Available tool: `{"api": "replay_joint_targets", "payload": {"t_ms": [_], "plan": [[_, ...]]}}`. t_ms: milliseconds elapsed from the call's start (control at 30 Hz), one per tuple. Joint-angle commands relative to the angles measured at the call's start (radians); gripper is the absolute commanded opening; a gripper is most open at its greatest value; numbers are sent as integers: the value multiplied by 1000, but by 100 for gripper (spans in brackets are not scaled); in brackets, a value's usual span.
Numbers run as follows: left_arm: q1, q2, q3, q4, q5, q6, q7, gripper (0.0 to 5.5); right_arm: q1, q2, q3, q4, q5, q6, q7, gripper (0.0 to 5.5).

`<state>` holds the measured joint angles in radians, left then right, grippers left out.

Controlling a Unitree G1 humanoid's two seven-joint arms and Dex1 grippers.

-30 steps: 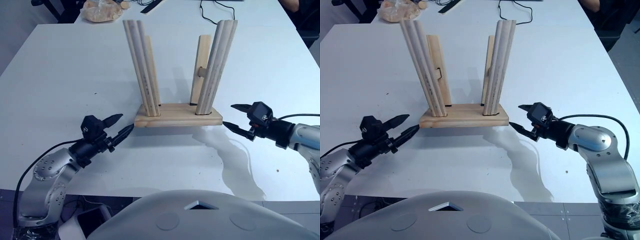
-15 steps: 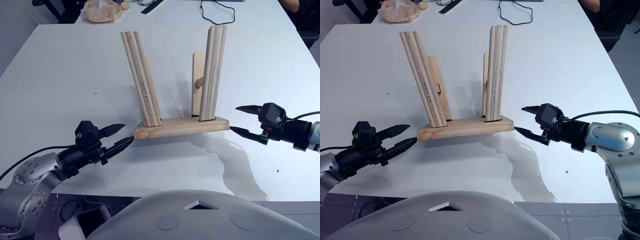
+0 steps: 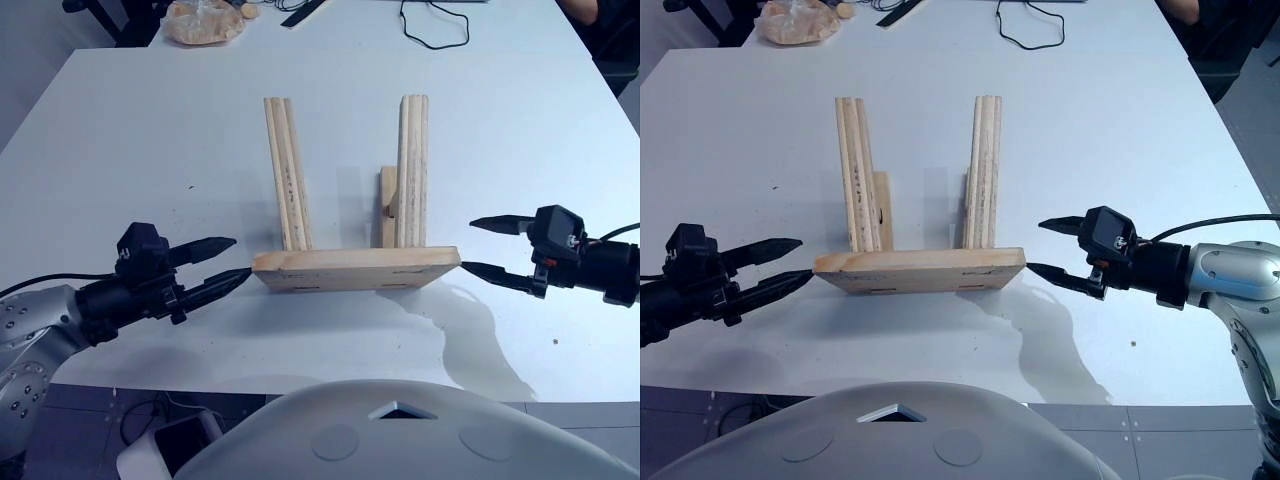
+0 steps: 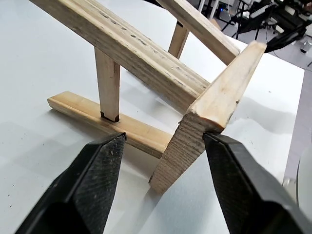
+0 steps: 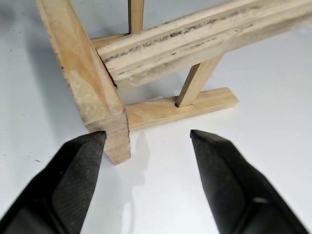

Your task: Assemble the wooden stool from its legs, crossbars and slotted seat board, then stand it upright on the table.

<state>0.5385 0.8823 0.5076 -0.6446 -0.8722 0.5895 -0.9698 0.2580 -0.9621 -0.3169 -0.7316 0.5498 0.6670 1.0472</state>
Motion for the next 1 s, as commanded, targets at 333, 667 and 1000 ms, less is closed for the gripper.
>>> {"api": "replay_joint_targets", "payload": {"t_ms": [333, 667, 1000], "plan": [[-29, 0, -168, 196, 337, -318, -164, 294, -28, -41, 59, 237, 88, -84, 224, 322], [-172, -89, -322, 574, 550, -707, -219, 294, -41, 33, 369, 394, -199, -362, 222, 322], [-294, -221, -445, 882, 625, -994, -207, 294, -79, 166, 506, 459, -277, -468, 148, 322]]}}
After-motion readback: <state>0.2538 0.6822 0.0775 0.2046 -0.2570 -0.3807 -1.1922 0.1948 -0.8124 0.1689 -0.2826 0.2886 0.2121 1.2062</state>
